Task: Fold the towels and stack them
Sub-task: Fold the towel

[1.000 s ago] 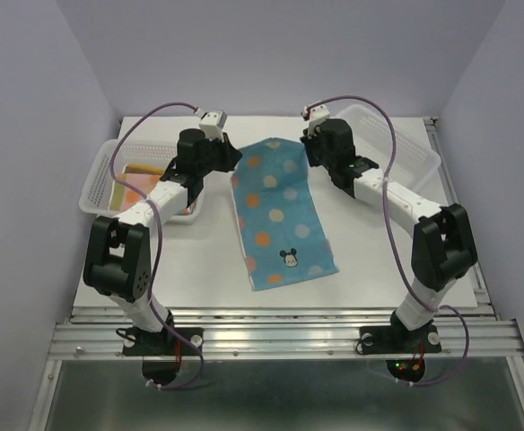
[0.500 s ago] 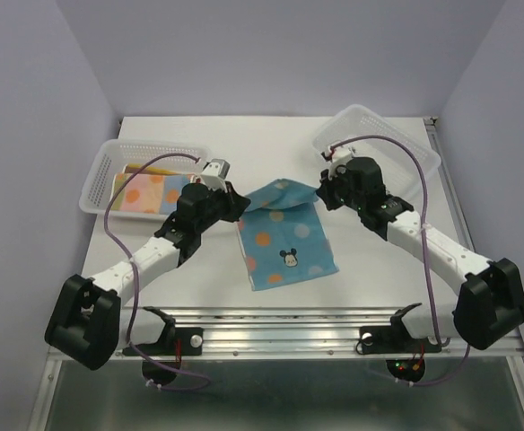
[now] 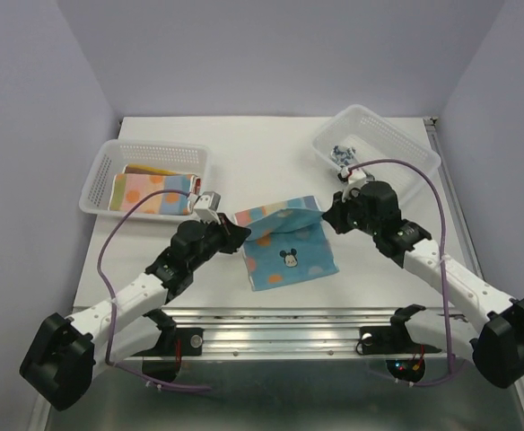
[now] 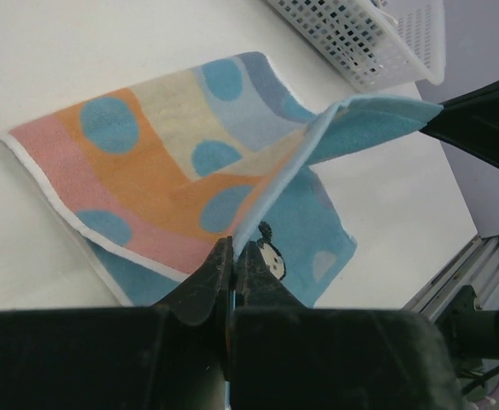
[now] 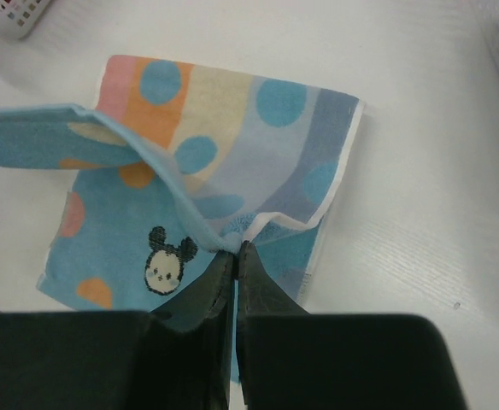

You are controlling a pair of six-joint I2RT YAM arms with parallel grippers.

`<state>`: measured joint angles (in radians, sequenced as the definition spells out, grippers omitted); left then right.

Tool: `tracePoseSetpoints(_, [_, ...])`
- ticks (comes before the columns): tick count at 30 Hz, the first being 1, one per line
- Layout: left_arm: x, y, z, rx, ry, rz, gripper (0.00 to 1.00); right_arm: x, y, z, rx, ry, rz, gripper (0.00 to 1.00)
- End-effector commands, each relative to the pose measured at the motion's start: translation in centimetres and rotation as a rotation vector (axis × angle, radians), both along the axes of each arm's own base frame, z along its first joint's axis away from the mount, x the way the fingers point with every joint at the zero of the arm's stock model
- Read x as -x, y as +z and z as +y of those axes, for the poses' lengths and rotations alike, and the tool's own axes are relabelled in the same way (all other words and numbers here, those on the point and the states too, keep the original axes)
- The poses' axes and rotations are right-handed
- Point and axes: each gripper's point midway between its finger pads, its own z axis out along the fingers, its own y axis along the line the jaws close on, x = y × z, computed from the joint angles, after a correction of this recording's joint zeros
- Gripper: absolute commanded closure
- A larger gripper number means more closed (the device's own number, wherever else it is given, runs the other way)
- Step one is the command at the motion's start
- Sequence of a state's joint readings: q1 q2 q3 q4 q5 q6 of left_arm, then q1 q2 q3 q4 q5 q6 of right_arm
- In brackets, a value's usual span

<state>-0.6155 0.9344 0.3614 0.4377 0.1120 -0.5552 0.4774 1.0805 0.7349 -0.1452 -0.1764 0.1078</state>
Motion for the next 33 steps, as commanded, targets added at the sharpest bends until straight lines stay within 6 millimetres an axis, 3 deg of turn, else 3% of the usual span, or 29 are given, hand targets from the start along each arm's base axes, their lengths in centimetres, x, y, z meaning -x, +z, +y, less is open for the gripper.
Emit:
tracePoseSetpoints(1, [1.1, -0.1, -0.4, 0.058, 0.003, 0.01, 1.0, 0.8, 0.2, 0.1, -0.047, -0.003, 0.008, 0.99])
tracePoseSetpoints(7, [2.1, -0.6, -0.1, 0.075, 0.018, 0.034, 1.0, 1.8, -0.9, -0.1, -0.063, -0.012, 0.045, 0.99])
tracePoseSetpoints(18, [5.4, -4.2, -1.0, 0.074, -0.042, 0.16, 1.0, 4.3, -4.1, -0.7, -0.154, -0.088, 0.169, 0.98])
tracePoseSetpoints(26, [7.7, -6.0, -1.9, 0.055, -0.102, 0.215, 1.0, 6.5, -7.3, -1.4, -0.185, -0.127, 0.251, 0.91])
tracePoseSetpoints(33, [9.2, -7.0, -2.4, 0.05, -0.145, 0.271, 1.0, 7.5, -8.7, -1.1, -0.214, -0.122, 0.3, 0.84])
